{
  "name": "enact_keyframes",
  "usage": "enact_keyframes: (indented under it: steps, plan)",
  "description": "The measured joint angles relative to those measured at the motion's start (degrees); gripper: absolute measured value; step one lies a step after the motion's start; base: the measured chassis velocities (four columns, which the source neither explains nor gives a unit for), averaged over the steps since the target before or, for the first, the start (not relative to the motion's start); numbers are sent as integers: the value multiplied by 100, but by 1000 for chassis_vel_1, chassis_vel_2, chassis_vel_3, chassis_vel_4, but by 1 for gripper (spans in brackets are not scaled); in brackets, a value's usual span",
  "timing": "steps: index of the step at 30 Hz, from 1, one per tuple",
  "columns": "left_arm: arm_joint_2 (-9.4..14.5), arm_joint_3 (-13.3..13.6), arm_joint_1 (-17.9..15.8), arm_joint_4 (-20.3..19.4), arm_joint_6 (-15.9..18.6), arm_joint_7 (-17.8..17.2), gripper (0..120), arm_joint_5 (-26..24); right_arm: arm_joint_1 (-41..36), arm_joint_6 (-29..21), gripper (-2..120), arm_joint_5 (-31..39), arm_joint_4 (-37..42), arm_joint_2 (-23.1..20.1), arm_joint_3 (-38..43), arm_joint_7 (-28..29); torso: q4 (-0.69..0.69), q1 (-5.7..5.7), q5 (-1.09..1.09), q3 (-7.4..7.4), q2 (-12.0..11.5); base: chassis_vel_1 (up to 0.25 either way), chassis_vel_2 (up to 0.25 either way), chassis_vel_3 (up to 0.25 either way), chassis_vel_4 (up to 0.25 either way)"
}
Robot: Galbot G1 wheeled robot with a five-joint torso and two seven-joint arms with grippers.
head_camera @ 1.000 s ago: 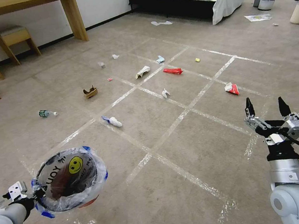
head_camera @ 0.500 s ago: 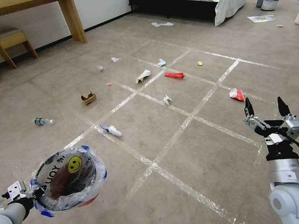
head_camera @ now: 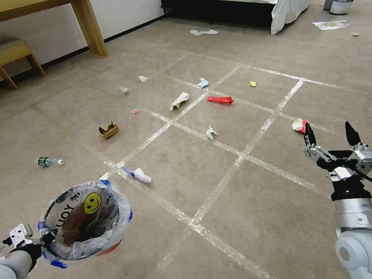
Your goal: Pick up the trash bin and place the garbage on the floor into it.
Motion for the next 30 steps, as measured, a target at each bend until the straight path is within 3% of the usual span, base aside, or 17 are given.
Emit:
enact_keyframes:
  steps: [30]
  plan:
    - [51,-36,32,5,4,32,0,-5,-73,0,100,-47,50,44,13,7,0,-1,-1,0,0,-137,141,141,-144]
